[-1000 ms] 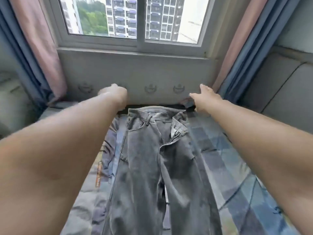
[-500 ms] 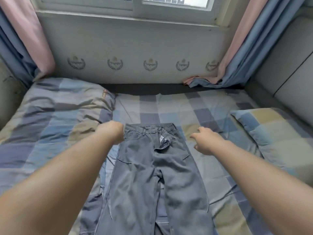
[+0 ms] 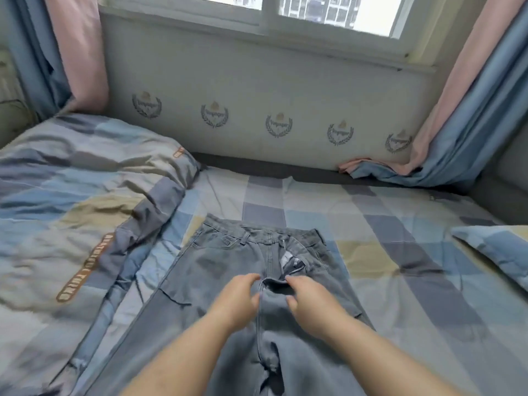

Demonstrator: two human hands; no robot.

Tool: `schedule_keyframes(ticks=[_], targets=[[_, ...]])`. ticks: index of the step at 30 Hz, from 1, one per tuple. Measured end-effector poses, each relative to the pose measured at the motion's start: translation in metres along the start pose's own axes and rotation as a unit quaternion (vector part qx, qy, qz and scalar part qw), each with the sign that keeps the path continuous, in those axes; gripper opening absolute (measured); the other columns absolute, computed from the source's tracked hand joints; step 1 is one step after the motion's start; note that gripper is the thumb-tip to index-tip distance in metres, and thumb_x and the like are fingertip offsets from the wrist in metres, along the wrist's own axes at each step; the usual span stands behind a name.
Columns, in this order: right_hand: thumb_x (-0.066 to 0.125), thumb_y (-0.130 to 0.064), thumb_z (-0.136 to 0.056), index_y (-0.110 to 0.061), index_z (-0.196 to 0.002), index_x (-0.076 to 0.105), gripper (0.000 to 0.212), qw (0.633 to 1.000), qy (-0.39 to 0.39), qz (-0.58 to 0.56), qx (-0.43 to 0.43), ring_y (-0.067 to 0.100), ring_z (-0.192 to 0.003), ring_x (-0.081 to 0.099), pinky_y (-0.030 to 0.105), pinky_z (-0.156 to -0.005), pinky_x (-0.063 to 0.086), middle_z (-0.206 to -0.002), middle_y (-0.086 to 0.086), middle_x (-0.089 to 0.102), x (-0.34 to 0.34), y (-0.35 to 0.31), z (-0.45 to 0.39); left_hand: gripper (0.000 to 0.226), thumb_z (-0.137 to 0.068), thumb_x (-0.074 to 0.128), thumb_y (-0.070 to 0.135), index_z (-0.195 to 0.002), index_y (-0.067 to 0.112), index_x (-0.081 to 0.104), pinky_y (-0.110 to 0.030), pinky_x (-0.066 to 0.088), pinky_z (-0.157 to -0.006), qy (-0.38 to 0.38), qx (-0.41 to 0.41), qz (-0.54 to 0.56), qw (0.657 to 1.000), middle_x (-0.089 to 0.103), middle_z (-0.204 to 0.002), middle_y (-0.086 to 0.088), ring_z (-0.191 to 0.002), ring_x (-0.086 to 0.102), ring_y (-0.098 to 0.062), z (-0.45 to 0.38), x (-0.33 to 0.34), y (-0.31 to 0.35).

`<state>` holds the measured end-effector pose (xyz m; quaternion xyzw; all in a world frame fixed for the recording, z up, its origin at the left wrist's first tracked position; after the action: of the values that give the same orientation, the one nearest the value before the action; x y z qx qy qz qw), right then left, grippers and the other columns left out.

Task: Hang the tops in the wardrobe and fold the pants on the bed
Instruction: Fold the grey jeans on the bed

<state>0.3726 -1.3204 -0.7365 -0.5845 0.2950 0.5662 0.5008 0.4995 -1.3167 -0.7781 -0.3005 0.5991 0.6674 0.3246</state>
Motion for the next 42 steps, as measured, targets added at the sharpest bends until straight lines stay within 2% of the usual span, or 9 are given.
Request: schedule_keyframes(ticks=[6, 12, 17, 21, 25, 28, 32, 36, 42], targets=[[0.042, -0.014, -0.096, -0.009, -0.135, 0.049, 0.039, 0.995, 0.062, -0.051, -0.051, 0.023, -0.131, 0.043, 0.025, -0.102, 0.030, -0.139, 0.009, 0.050, 0.042, -0.009, -0.081, 0.040, -0.094, 0.050, 0.006, -0.133, 0.010, 0.053, -0.023, 0.020, -0.113, 0.100, 0.003, 0.236, 0.966, 0.042, -0.145, -0.013, -0.141, 0.028, -0.017, -0.064, 0.041, -0.029], [0.043, -0.007, -0.093, 0.003, -0.114, 0.061, 0.030, 0.993, 0.057, -0.086, 0.057, 0.031, -0.114, 0.056, 0.028, -0.087, 0.043, -0.123, 0.021, 0.060, 0.063, 0.019, -0.146, 0.059, -0.083, 0.065, 0.030, -0.138, 0.015, 0.048, -0.031, 0.030, -0.110, 0.191, -0.018, 0.147, 0.970, 0.047, -0.140, -0.014, -0.133, 0.039, -0.026, -0.120, 0.036, -0.051], [0.043, 0.000, -0.095, 0.007, -0.124, 0.054, 0.032, 0.923, 0.030, -0.365, 0.113, 0.021, -0.073, 0.063, 0.030, -0.072, 0.054, -0.095, 0.019, 0.062, 0.088, 0.043, -0.169, 0.052, -0.077, 0.073, 0.030, -0.124, 0.016, 0.056, -0.027, 0.045, -0.090, 0.226, -0.018, 0.186, 0.956, 0.065, -0.102, -0.002, -0.102, 0.061, -0.018, -0.127, 0.039, -0.066], [0.026, 0.000, -0.100, 0.001, -0.137, 0.041, 0.040, 0.871, 0.012, -0.464, 0.159, 0.011, -0.030, 0.046, 0.013, -0.031, 0.035, -0.060, 0.010, 0.045, 0.100, 0.028, -0.178, 0.044, -0.082, 0.068, 0.005, -0.123, 0.011, 0.054, -0.020, 0.048, -0.078, 0.271, 0.011, 0.394, 0.878, 0.060, -0.075, 0.006, -0.072, 0.059, -0.008, -0.117, 0.026, -0.086], [0.040, -0.010, -0.100, -0.021, -0.141, 0.038, 0.042, 0.843, 0.042, -0.527, 0.095, 0.010, -0.045, 0.053, 0.019, -0.045, 0.043, -0.070, 0.003, 0.054, 0.096, 0.005, -0.185, 0.032, -0.088, 0.056, -0.006, -0.116, 0.009, 0.055, -0.036, 0.054, -0.081, 0.229, 0.035, 0.633, 0.738, 0.064, -0.087, -0.011, -0.081, 0.062, -0.021, -0.116, 0.033, -0.095], [0.049, 0.005, -0.091, -0.017, -0.130, 0.052, 0.044, 0.788, 0.156, -0.594, 0.045, 0.016, -0.061, 0.056, 0.025, -0.057, 0.049, -0.080, 0.006, 0.061, 0.075, 0.012, -0.179, 0.043, -0.087, 0.053, -0.007, -0.128, 0.006, 0.052, -0.037, 0.049, -0.095, 0.250, 0.059, 0.538, 0.803, 0.060, -0.109, -0.017, -0.098, 0.060, -0.025, -0.115, 0.027, -0.088], [0.052, -0.007, -0.089, -0.022, -0.118, 0.064, 0.035, 0.890, 0.314, -0.328, 0.046, 0.023, -0.096, 0.059, 0.034, -0.091, 0.044, -0.112, 0.008, 0.064, 0.033, 0.036, -0.163, 0.055, -0.089, 0.047, 0.005, -0.142, 0.020, 0.042, -0.032, 0.018, -0.117, 0.268, 0.139, 0.166, 0.939, 0.034, -0.150, -0.010, -0.139, 0.029, -0.023, -0.115, 0.035, -0.046], [0.052, -0.024, -0.091, -0.014, -0.127, 0.058, 0.038, 0.928, 0.317, -0.134, 0.144, 0.030, -0.125, 0.044, 0.031, -0.099, 0.034, -0.136, 0.016, 0.049, -0.001, 0.089, -0.150, 0.043, -0.099, 0.031, 0.032, -0.139, 0.030, 0.044, -0.046, 0.003, -0.116, 0.163, 0.075, -0.064, 0.982, 0.031, -0.154, 0.003, -0.145, 0.017, -0.021, -0.133, 0.064, -0.039], [0.064, -0.028, -0.087, -0.016, -0.075, 0.055, 0.019, 0.854, 0.144, -0.428, 0.259, 0.015, -0.054, 0.054, 0.019, -0.049, 0.043, -0.069, 0.004, 0.056, 0.048, 0.138, -0.121, 0.072, -0.076, 0.037, 0.080, -0.139, 0.045, 0.038, -0.046, -0.012, -0.114, 0.006, 0.063, 0.023, 0.998, 0.017, -0.159, 0.003, -0.147, 0.000, -0.019, -0.139, 0.082, -0.044]])
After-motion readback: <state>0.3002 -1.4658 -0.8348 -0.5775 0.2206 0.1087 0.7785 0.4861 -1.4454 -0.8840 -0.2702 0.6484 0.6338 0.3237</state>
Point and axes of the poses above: each hand's wrist, its own z-axis away from the middle knuckle, its own x-axis out of the palm, y = z × x, the point moved 10 cm from there along -z, towards the middle knuckle
